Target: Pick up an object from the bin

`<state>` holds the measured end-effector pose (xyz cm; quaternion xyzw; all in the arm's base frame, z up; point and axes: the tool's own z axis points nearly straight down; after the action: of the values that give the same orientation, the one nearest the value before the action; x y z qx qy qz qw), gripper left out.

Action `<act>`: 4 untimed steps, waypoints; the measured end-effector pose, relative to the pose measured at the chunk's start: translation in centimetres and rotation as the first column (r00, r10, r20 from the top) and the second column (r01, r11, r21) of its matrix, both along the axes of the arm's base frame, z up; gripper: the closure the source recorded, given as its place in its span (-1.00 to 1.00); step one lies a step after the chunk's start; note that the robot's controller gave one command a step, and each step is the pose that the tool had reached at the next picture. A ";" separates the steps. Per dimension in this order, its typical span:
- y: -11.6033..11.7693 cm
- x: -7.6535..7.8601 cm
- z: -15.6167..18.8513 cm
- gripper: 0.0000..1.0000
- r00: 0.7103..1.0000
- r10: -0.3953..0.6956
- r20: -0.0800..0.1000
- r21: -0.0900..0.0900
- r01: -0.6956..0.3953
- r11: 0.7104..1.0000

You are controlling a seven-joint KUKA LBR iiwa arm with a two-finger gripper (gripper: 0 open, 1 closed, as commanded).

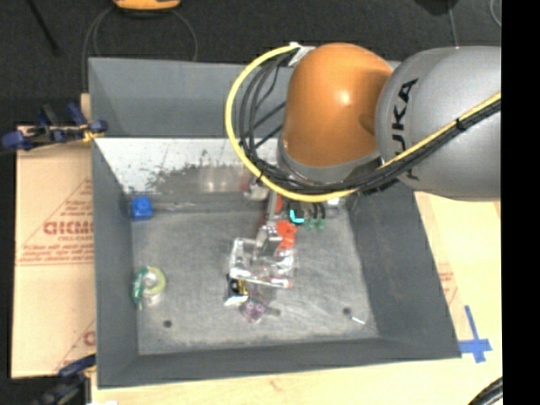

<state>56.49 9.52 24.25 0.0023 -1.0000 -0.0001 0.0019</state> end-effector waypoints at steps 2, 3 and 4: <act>-1.3 -2.8 -13.4 1.00 1.000 -0.018 0.007 0.002 0.018 1.000; 1.4 -4.3 -5.9 1.00 1.000 0.012 0.013 0.003 -0.012 1.000; 1.2 -4.4 -6.3 -1.00 1.000 0.007 0.006 0.001 -0.007 1.000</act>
Offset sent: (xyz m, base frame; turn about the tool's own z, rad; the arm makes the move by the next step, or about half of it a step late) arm -0.0376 -0.0165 -0.1725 0.0171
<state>52.12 10.70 17.91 0.0057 -1.0000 -0.0004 -0.0012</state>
